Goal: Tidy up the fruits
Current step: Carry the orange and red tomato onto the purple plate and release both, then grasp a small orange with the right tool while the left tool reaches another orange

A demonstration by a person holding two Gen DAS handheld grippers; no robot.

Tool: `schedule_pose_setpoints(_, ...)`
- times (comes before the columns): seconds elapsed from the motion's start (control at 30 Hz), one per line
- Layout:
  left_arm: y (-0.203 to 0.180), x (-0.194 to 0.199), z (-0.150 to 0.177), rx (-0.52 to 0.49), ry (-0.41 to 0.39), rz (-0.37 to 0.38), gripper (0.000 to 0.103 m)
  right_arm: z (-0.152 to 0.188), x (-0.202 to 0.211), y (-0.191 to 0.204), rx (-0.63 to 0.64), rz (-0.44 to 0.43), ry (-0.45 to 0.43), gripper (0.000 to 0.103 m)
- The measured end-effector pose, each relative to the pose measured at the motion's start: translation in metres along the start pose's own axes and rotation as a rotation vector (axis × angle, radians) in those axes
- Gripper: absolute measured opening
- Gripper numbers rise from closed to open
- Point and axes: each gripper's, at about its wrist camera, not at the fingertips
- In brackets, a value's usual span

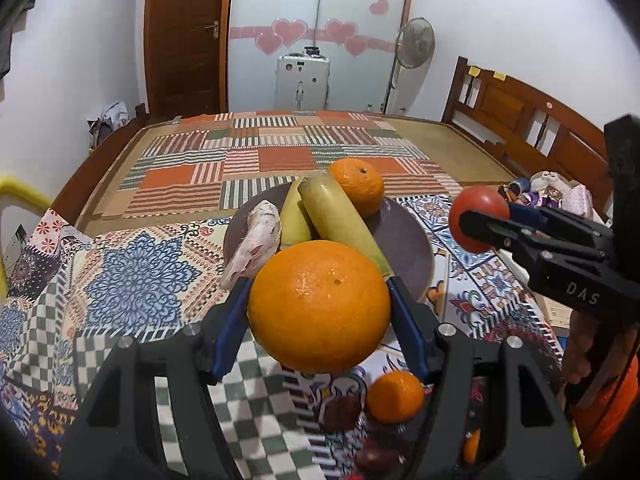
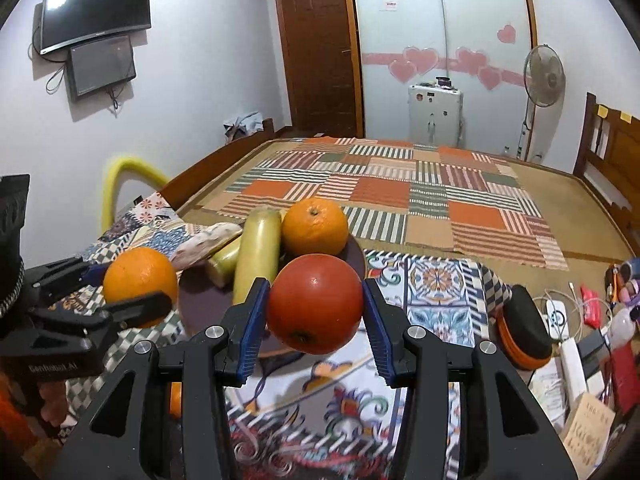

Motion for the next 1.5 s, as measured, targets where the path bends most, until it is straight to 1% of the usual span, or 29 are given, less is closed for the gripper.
schedule_pose_setpoints(0.13, -0.001, -0.015, -0.006, 0.003, 0.019, -0.005, 0.066, -0.008, -0.013, -0.001, 0.007, 0.001, 0.025, 0.043)
schedule_pose_setpoints(0.23, -0.002, -0.023, -0.011, 0.002, 0.026, -0.011, 0.066, -0.013, -0.028, -0.002, 0.012, -0.013, 0.065, 0.043)
schedule_pose_setpoints(0.37, -0.004, -0.033, -0.016, 0.005, 0.037, -0.021, 0.066, -0.016, -0.045, 0.0, 0.027, 0.012, 0.12, 0.043)
schedule_pose_setpoints(0.53, -0.009, -0.038, -0.017, -0.014, 0.032, -0.04, 0.066, -0.016, -0.053, 0.002, 0.041, 0.025, 0.149, 0.043)
schedule_pose_setpoints(0.63, -0.011, -0.042, -0.016, -0.025, 0.049, -0.04, 0.066, -0.015, -0.057, 0.003, 0.041, 0.021, 0.164, 0.043)
schedule_pose_setpoints(0.73, -0.011, -0.049, -0.015, -0.014, 0.071, -0.031, 0.066, -0.017, -0.061, 0.004, 0.039, 0.013, 0.179, 0.045)
schedule_pose_setpoints(0.87, -0.005, -0.052, -0.016, 0.009, 0.076, -0.004, 0.067, -0.016, -0.059, 0.006, 0.052, 0.027, 0.178, 0.045)
schedule_pose_setpoints(0.97, 0.0, -0.052, -0.015, 0.023, 0.079, 0.013, 0.067, -0.018, -0.058, 0.007, 0.052, 0.023, 0.176, 0.046)
schedule_pose_setpoints(1.03, 0.003, -0.049, -0.015, 0.037, 0.077, 0.034, 0.067, -0.019, -0.053, 0.008, 0.049, 0.031, 0.163, 0.051)
schedule_pose_setpoints(1.1, 0.006, -0.046, -0.015, 0.051, 0.079, 0.054, 0.067, -0.02, -0.046, 0.007, 0.048, 0.041, 0.141, 0.059)
schedule_pose_setpoints(1.13, 0.007, -0.044, -0.016, 0.055, 0.079, 0.059, 0.067, -0.02, -0.041, 0.008, 0.046, 0.043, 0.127, 0.059)
schedule_pose_setpoints(1.23, 0.009, -0.034, -0.013, 0.051, 0.053, 0.045, 0.072, -0.02, -0.027, 0.008, 0.044, 0.047, 0.1, 0.059)
schedule_pose_setpoints(1.33, 0.004, -0.016, -0.009, 0.031, -0.004, -0.003, 0.076, -0.017, -0.01, 0.01, 0.046, 0.055, 0.066, 0.06)
schedule_pose_setpoints(1.5, -0.005, 0.018, 0.001, 0.005, -0.065, -0.02, 0.081, -0.008, 0.022, 0.019, 0.04, 0.043, 0.006, 0.06)
Point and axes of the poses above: each gripper's, at about its wrist camera, not at the fingertips, and x roughly against the way its jaws point, y to its left, z to its underside, and after that the axes turned 13 degrees about y, right-handed
